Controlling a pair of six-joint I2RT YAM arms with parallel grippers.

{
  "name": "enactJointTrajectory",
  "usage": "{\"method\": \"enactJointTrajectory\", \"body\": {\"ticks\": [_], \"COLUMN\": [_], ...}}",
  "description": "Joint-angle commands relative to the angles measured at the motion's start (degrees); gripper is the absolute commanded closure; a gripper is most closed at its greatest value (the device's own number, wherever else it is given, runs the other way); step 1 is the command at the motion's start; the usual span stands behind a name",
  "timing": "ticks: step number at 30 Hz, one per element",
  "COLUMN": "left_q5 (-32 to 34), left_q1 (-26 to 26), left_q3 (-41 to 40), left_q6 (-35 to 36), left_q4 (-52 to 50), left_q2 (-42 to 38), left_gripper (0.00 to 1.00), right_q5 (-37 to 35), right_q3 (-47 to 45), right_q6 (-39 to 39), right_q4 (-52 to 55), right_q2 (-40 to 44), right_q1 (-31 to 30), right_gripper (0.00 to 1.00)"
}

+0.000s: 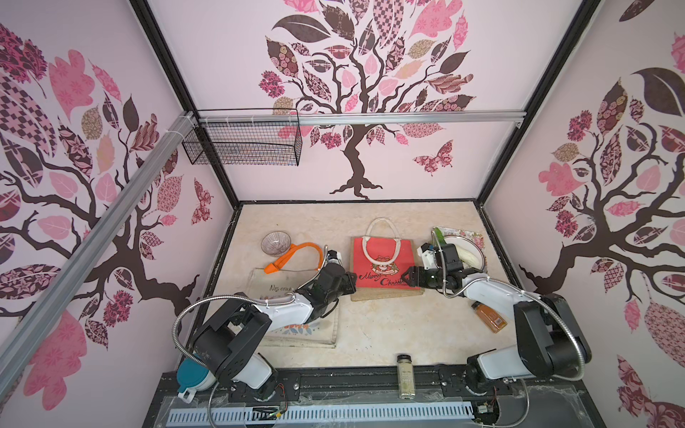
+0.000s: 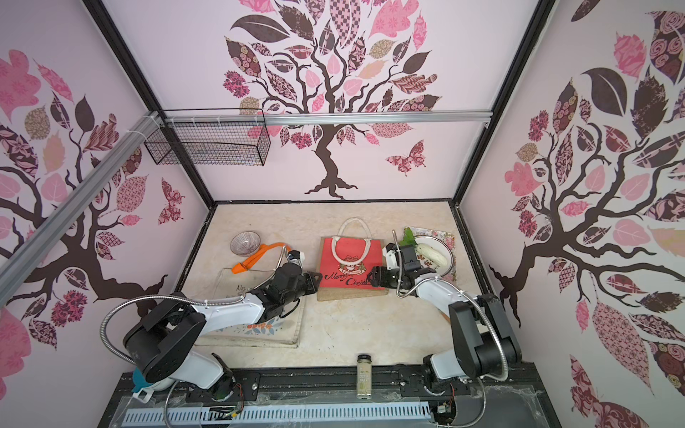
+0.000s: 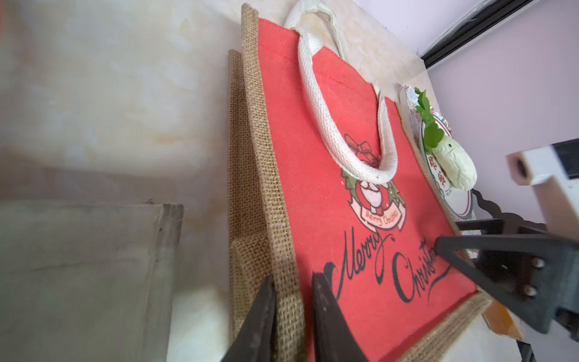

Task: Put away the canvas bag
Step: Place the canvas bag at the center of the board.

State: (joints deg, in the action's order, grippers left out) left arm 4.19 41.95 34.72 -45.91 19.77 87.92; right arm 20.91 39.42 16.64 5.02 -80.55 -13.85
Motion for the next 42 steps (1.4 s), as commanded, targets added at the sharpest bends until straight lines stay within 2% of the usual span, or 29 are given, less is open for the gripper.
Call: {"method": "enactJointTrajectory", "body": {"ticks": [1,6,9,10,11,15,16,17,19,23,27,28,29,31,34,37,39,40,41,42], "left_q5": [4.29,4.8,8.66,9.94,10.58,11.04,9.74,8.0,9.33,14.18,15.84,15.0,11.96,8.69,2.22,-1.38,-4.91,-6.7,-8.74,-8.87], "left_q1": [2.28,3.34,4.82,5.23,5.4,5.33,5.35,5.34,5.72,5.59,5.64,5.62,5.61,5.64,5.64,5.63,4.08,3.42,2.84,2.99], "left_q3": [-1.88,-3.28,-4.66,-5.16,-5.71,-6.94,-6.79,-7.36,-8.96,-8.63,-7.06,-6.42,-5.61,-3.1,0.06,0.96,-0.29,-1.47,-2.37,-2.64], "left_q6": [-0.42,-2.38,-2.52,-2.53,-2.67,-3.23,-2.59,-1.15,-0.32,0.97,4.93,7.59,10.47,9.99,8.01,0.3,-7.42,-9.29,-10.3,-9.82], "left_q4": [1.35,2.74,2.86,2.77,2.82,2.56,2.83,3.93,5.58,0.51,-3.81,-4.32,-3.97,-5.97,-5.16,-1.46,5.2,10.7,16.01,18.25], "left_q2": [-1.08,-0.21,-2.07,-2.99,-3.8,-6.46,-6.33,-6.84,-9.27,-15.97,-20.1,-21.05,-21.82,-21.85,-17.92,-13.66,-9.66,-6.99,-4.52,-3.02], "left_gripper": [0.75,0.75,0.76,0.76,0.77,0.76,0.75,0.69,0.58,0.54,0.53,0.58,0.7,0.85,0.93,1.0,1.0,1.0,0.96,0.99], "right_q5": [-1.02,-2.18,-1.43,-1.18,-0.84,-2.95,-3.95,-4.29,-6.0,-9.73,3.54,5.99,4.97,2.43,-2.17,-6.82,-15.68,-16.43,-13.9,-12.04], "right_q3": [-1.56,-4.76,-5.34,-5.62,-5.91,-5.51,-5.56,-5.89,-5.89,-5.49,-5.81,-4.71,-3.46,-2.51,-3.36,-4.46,-4.95,-4.97,-5.32,-5.68], "right_q6": [0.54,1.67,0.88,1.33,1.71,1.21,1.35,1.57,2.16,1.93,2.43,1.48,1.29,0.58,0.5,1.83,2.19,1.35,0.97,1.27], "right_q4": [-2.41,-3.61,-2.77,-2.67,-2.39,0.42,0.48,0.0,0.51,3.35,-0.33,0.55,2.58,3.86,1.5,-1.94,-2.66,-2.56,-2.73,-2.77], "right_q2": [5.0,7.16,7.47,7.72,7.68,7.14,7.68,8.39,9.98,11.51,11.3,10.89,10.84,11.5,13.82,15.38,15.39,14.7,13.88,13.05], "right_q1": [-0.21,-0.21,-0.22,-0.22,-0.21,-0.22,-0.22,-0.22,-0.22,-0.13,-0.13,-0.13,-0.13,-0.26,-2.24,-7.59,-13.1,-13.9,-13.58,-13.09], "right_gripper": [0.23,0.16,0.13,0.09,0.01,0.0,0.0,0.0,0.0,0.0,0.0,0.0,0.0,0.0,0.0,0.0,0.0,0.0,0.0,0.0]}}
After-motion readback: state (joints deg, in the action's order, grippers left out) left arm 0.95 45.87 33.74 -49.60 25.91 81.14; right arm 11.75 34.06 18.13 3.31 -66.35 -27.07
